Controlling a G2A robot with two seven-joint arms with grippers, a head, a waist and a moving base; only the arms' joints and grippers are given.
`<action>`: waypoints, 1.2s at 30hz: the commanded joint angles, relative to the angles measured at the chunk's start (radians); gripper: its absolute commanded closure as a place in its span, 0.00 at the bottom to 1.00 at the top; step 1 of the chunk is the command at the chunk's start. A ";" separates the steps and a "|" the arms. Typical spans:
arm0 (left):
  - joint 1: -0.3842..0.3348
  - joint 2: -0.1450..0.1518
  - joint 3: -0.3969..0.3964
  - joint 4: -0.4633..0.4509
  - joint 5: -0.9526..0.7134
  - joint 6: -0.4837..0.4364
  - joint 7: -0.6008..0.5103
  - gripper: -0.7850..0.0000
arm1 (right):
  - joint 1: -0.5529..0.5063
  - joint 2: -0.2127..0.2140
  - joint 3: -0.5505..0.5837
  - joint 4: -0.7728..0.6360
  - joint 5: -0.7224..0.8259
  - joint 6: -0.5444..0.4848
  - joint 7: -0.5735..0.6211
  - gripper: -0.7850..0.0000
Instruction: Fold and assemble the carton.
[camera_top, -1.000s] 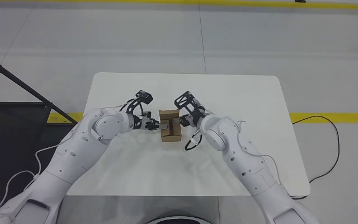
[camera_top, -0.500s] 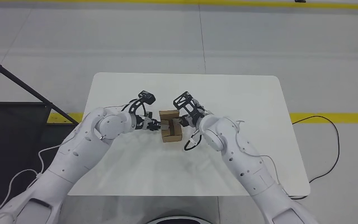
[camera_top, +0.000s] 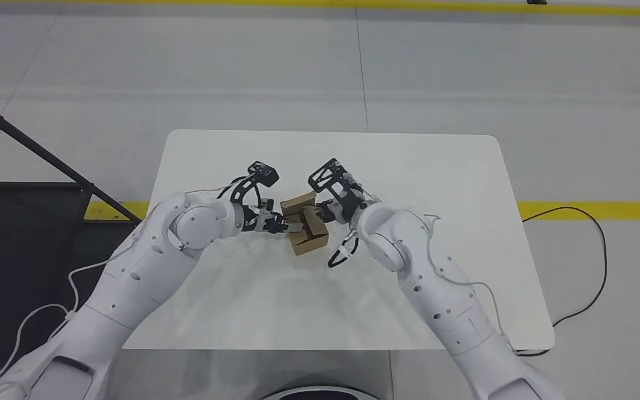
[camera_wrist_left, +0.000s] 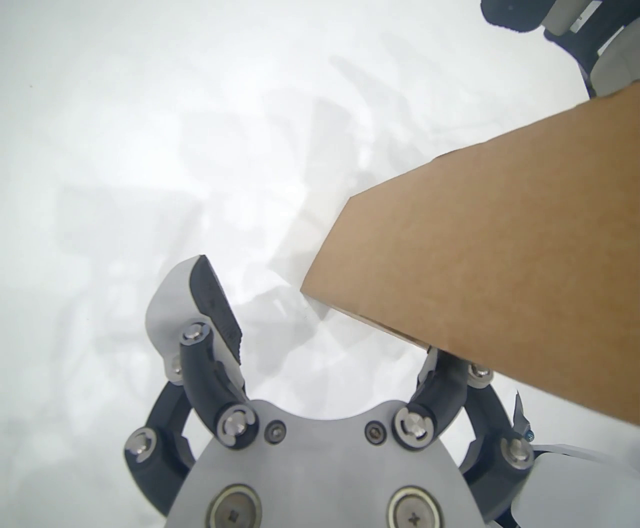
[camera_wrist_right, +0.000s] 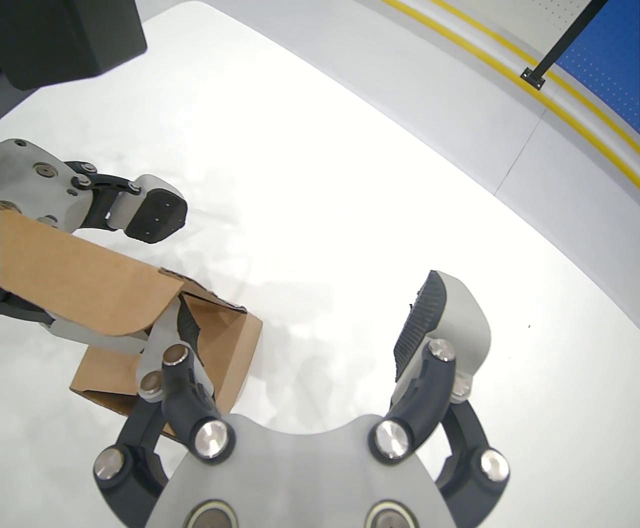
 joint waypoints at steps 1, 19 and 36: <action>0.004 0.000 -0.004 -0.004 0.003 -0.005 0.002 0.00 | -0.001 0.001 0.007 -0.003 0.007 -0.027 -0.004 0.00; 0.107 0.026 -0.116 -0.069 0.011 -0.167 0.141 0.00 | -0.031 0.012 0.065 -0.022 0.032 -0.085 -0.036 0.00; 0.216 0.034 -0.183 -0.139 0.162 -0.257 0.421 0.00 | -0.198 0.036 0.191 -0.185 0.085 0.022 -0.089 0.00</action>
